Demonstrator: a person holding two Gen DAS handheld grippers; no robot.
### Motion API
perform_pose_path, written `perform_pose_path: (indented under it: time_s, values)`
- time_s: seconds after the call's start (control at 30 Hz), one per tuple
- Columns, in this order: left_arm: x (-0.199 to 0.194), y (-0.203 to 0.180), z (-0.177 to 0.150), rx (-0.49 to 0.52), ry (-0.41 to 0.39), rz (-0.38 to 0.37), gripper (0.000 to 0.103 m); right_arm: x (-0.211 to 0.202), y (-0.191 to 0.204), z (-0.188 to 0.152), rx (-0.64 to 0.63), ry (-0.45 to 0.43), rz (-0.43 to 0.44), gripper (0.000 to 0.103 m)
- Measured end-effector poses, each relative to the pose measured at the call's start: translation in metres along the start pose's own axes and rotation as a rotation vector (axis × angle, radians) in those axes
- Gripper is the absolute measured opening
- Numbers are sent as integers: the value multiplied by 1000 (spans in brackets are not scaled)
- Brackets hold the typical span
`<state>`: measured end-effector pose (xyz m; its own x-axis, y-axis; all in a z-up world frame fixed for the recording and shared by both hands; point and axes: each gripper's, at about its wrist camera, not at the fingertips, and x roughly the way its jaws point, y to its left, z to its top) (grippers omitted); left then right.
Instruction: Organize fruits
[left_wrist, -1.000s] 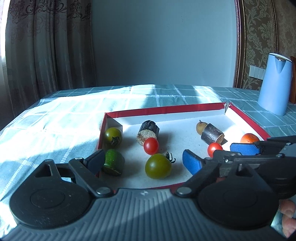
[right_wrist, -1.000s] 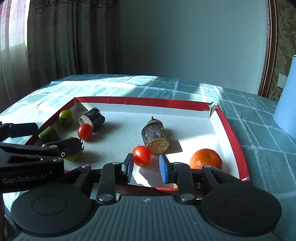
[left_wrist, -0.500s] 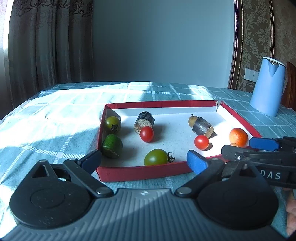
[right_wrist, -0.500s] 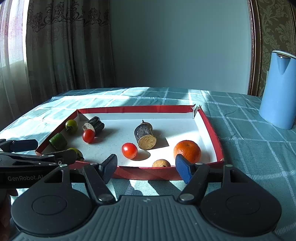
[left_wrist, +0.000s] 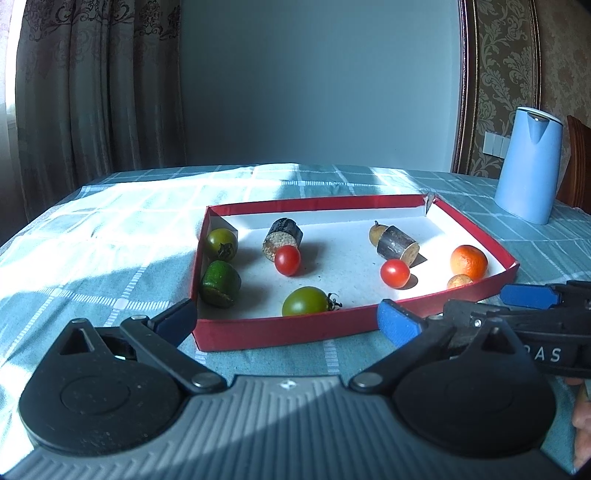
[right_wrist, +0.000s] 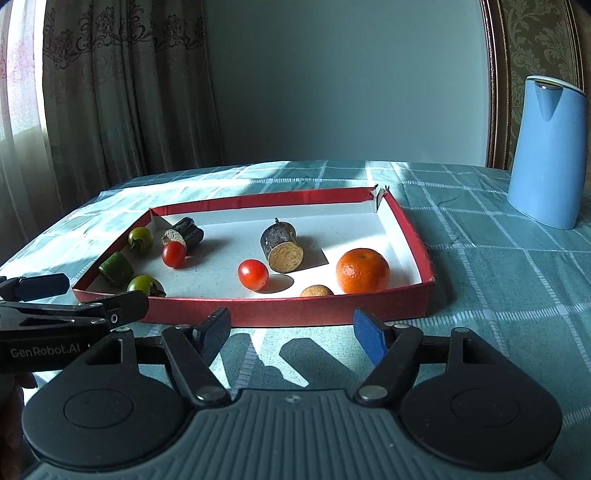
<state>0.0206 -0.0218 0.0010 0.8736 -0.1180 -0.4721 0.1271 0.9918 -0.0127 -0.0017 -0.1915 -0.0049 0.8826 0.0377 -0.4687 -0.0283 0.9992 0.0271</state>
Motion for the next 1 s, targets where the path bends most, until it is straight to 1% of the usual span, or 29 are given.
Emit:
perform_pose_path:
  time_s: [0.53,0.8,0.9,1.0]
  values:
    - [1,-2,-1,16,2,5,103,0,0,-1,0,-1,-10,74]
    - [1,-2,-1,19,-1,8,103,3,0,-2,0,14,-10,74]
    - [1,-1,-1,14,0,8,103,6,1,-3,-7,33,-13,76]
    - [1,-2,-1,14,-3,9,103,5,1,-3,-5,23,-14,76]
